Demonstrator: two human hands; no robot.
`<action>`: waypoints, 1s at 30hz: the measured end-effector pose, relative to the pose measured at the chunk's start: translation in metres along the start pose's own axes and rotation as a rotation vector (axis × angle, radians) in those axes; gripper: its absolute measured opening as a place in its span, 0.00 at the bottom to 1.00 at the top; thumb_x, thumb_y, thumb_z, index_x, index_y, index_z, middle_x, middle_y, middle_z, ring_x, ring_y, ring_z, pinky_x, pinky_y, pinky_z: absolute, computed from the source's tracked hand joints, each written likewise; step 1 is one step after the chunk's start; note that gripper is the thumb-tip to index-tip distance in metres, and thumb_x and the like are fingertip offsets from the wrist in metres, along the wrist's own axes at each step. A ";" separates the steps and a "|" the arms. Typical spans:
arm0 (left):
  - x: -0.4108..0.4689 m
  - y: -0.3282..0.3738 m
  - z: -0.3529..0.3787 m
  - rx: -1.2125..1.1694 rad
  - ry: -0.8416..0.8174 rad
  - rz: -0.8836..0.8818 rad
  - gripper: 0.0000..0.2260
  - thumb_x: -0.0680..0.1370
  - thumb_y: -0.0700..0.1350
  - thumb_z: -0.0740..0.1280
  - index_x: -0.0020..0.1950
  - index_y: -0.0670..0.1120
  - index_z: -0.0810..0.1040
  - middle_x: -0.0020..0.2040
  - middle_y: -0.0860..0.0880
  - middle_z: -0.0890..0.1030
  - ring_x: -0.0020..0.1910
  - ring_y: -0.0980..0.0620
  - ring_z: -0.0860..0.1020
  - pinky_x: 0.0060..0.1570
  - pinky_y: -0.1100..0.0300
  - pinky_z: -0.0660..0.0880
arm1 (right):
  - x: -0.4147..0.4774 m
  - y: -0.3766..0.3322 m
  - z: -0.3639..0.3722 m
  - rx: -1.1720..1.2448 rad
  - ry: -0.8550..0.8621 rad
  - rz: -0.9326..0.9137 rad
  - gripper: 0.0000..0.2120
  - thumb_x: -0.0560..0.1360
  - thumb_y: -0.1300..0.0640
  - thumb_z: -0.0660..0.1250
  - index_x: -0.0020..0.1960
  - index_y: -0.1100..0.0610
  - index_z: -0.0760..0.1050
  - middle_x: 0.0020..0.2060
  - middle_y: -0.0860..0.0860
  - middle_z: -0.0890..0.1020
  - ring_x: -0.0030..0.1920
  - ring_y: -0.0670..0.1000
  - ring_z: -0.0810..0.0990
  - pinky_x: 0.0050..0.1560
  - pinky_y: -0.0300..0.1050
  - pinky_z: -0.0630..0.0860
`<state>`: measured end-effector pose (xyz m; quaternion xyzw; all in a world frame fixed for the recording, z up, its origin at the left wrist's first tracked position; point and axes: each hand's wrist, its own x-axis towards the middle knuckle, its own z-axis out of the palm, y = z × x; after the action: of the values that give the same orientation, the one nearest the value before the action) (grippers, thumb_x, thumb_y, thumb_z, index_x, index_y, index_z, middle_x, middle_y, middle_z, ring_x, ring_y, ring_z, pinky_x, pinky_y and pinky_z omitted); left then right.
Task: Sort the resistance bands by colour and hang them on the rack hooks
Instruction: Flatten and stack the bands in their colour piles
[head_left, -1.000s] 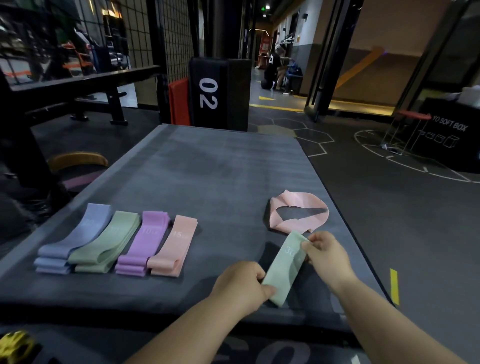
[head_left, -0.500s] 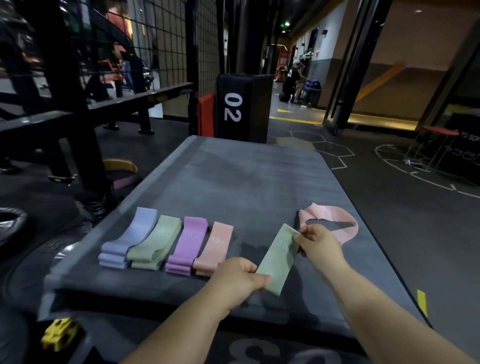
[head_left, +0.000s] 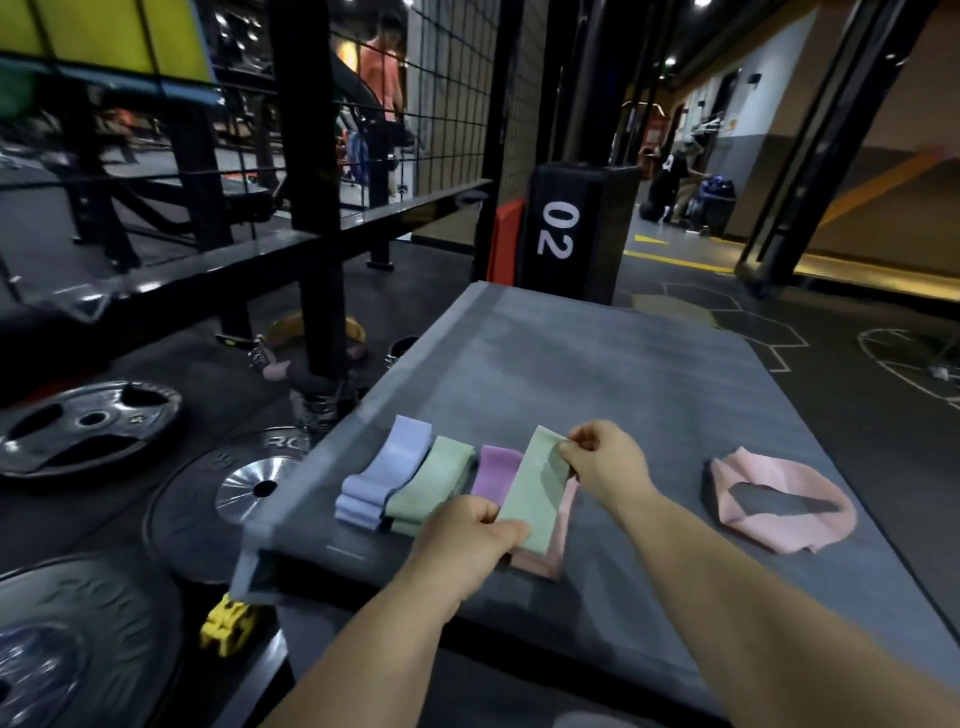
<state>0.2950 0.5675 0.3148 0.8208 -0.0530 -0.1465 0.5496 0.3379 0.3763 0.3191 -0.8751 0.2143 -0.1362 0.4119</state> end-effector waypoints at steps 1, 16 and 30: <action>0.001 -0.001 -0.006 0.017 0.019 -0.002 0.11 0.68 0.52 0.72 0.35 0.44 0.80 0.29 0.53 0.81 0.30 0.56 0.76 0.33 0.65 0.70 | 0.002 -0.005 0.006 -0.003 -0.009 -0.019 0.05 0.75 0.57 0.69 0.47 0.53 0.74 0.45 0.52 0.82 0.48 0.54 0.81 0.47 0.41 0.72; 0.029 -0.031 -0.070 0.144 0.402 -0.136 0.10 0.74 0.52 0.67 0.50 0.50 0.69 0.46 0.52 0.79 0.46 0.48 0.77 0.44 0.57 0.71 | 0.021 -0.063 0.086 -0.133 -0.161 -0.107 0.06 0.76 0.56 0.63 0.52 0.55 0.75 0.43 0.50 0.79 0.41 0.52 0.78 0.37 0.41 0.69; 0.032 -0.038 -0.055 0.500 0.356 -0.130 0.14 0.78 0.56 0.62 0.58 0.48 0.74 0.54 0.48 0.79 0.56 0.48 0.76 0.50 0.58 0.72 | 0.029 -0.051 0.109 -0.561 -0.192 -0.115 0.12 0.72 0.59 0.59 0.52 0.48 0.75 0.45 0.48 0.82 0.51 0.54 0.76 0.51 0.48 0.60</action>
<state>0.3394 0.6229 0.2929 0.9449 0.0625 -0.0178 0.3209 0.4220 0.4628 0.2927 -0.9743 0.1538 -0.0116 0.1641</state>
